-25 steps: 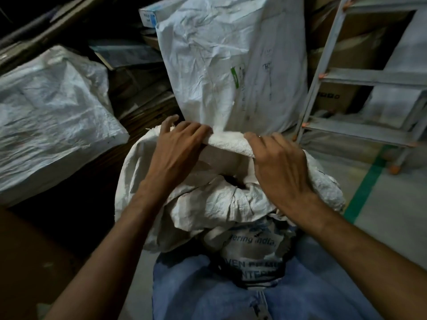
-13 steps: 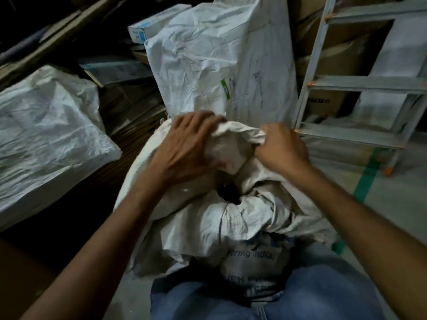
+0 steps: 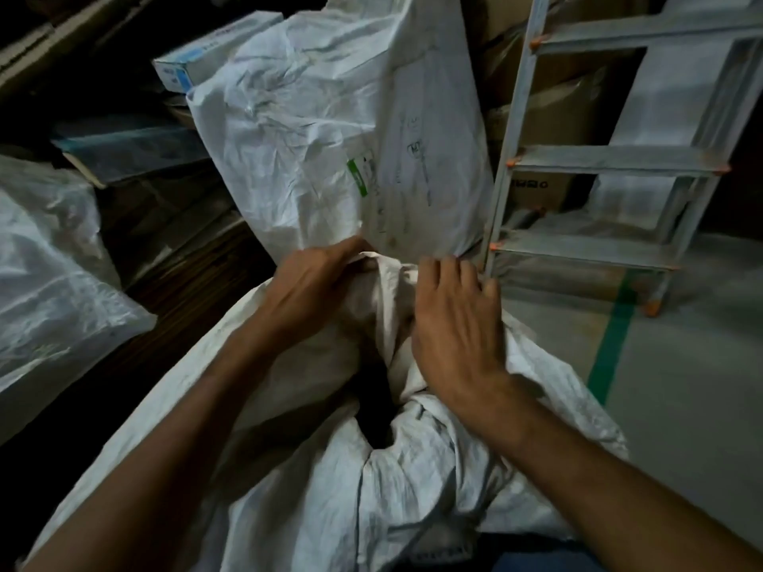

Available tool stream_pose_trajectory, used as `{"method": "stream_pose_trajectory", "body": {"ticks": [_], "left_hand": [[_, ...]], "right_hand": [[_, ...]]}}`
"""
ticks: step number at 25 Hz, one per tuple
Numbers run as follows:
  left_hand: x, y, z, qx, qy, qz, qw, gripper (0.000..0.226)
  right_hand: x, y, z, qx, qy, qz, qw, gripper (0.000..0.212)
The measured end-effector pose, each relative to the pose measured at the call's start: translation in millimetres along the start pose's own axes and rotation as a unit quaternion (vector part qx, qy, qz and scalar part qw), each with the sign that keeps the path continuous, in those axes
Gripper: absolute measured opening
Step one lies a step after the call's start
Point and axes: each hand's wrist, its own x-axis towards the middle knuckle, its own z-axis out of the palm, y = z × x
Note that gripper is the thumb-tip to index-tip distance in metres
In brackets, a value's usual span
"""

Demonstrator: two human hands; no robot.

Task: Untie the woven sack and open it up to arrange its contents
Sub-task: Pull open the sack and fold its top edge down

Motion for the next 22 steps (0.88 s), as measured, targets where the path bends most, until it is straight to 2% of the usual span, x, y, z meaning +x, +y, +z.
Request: {"method": "stream_pose_trajectory", "body": {"ticks": [2, 3, 4, 5, 8, 10, 12, 15, 16, 18, 20, 21, 22], "left_hand": [[-14.1, -3.1, 4.0, -0.001, -0.004, -0.011, 1.0, 0.026], [-22.0, 3.9, 2.5, 0.018, -0.014, -0.005, 1.0, 0.032], [-11.1, -7.6, 26.3, 0.016, -0.053, 0.007, 0.998, 0.039], [4.4, -21.7, 60.0, 0.011, -0.09, 0.015, 0.996, 0.048], [-32.3, 7.9, 55.2, 0.129, -0.05, 0.063, 0.988, 0.074], [-36.7, 16.6, 59.8, 0.158, -0.054, 0.044, 0.985, 0.068], [-24.4, 13.5, 70.4, 0.165, -0.082, 0.045, 0.982, 0.054], [-9.4, -8.3, 70.3, 0.052, -0.16, 0.031, 0.985, 0.049], [-7.2, -11.3, 66.7, 0.015, -0.186, 0.024, 0.982, 0.052], [4.2, -18.3, 62.2, -0.04, -0.236, 0.033, 0.97, 0.06], [23.5, -29.0, 59.6, -0.15, -0.323, 0.008, 0.934, 0.06], [33.2, -33.5, 56.2, -0.204, -0.359, -0.014, 0.91, 0.059], [40.4, -37.1, 54.6, -0.224, -0.371, -0.025, 0.901, 0.06]], "right_hand": [[-4.0, 12.9, -3.5, 0.048, -0.005, -0.027, 0.998, 0.036], [-6.1, 16.2, -12.5, 0.082, -0.038, -0.03, 0.995, 0.034], [10.9, 22.9, 11.4, 0.115, -0.078, -0.019, 0.99, 0.03], [34.9, 29.6, 44.2, 0.144, -0.133, 0.032, 0.98, 0.025], [35.1, 27.8, 21.6, 0.202, -0.206, 0.057, 0.956, 0.013], [38.9, 28.9, 19.0, 0.235, -0.248, 0.059, 0.938, 0.012], [39.5, 37.1, 25.0, 0.257, -0.24, 0.064, 0.934, 0.019], [28.5, 46.9, 30.9, 0.272, -0.157, 0.018, 0.949, 0.053], [22.3, 48.1, 30.1, 0.278, -0.138, 0.001, 0.951, 0.057], [16.4, 48.8, 30.0, 0.277, -0.164, -0.001, 0.947, 0.046], [26.9, 52.5, 34.9, 0.308, -0.249, 0.022, 0.918, 0.017], [35.7, 54.1, 36.8, 0.351, -0.284, 0.036, 0.892, 0.012], [45.5, 55.0, 37.8, 0.389, -0.303, 0.045, 0.869, 0.023]]}}
